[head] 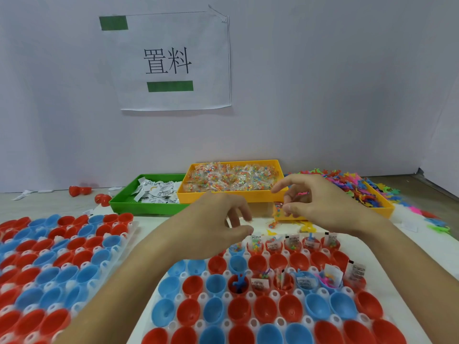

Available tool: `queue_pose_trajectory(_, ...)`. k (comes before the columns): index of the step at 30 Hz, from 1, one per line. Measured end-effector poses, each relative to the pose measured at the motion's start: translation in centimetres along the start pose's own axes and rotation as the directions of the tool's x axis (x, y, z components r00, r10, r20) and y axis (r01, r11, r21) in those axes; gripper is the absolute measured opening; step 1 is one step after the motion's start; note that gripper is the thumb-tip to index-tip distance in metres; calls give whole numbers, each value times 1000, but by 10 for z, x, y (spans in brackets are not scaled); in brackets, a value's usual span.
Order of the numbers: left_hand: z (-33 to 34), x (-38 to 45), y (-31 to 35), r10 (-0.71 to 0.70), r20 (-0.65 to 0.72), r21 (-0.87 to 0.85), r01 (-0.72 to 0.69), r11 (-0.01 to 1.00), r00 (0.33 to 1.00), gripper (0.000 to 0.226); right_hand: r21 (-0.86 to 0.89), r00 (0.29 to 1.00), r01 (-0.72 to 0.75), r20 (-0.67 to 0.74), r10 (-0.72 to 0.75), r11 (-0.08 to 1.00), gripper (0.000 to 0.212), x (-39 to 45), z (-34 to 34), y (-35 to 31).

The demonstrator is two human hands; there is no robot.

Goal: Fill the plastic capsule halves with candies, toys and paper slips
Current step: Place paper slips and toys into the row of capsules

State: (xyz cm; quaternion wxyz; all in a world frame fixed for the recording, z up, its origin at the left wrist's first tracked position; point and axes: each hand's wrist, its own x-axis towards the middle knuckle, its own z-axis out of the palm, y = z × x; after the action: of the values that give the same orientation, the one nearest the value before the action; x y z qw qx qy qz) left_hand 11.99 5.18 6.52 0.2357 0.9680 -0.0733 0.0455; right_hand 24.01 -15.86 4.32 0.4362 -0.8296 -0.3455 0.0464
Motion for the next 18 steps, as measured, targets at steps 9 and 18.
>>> queue_pose_trajectory(9,7,6,13,-84,-334,-386,-55,921,939,11,255,983,121,102,-151,959,29,-8,3,-41)
queue_pose_trajectory(18,1,3,17,-72,-390,-342,-72,937,918,16,240,995,49,77,-69,969,14,-10,9,-52)
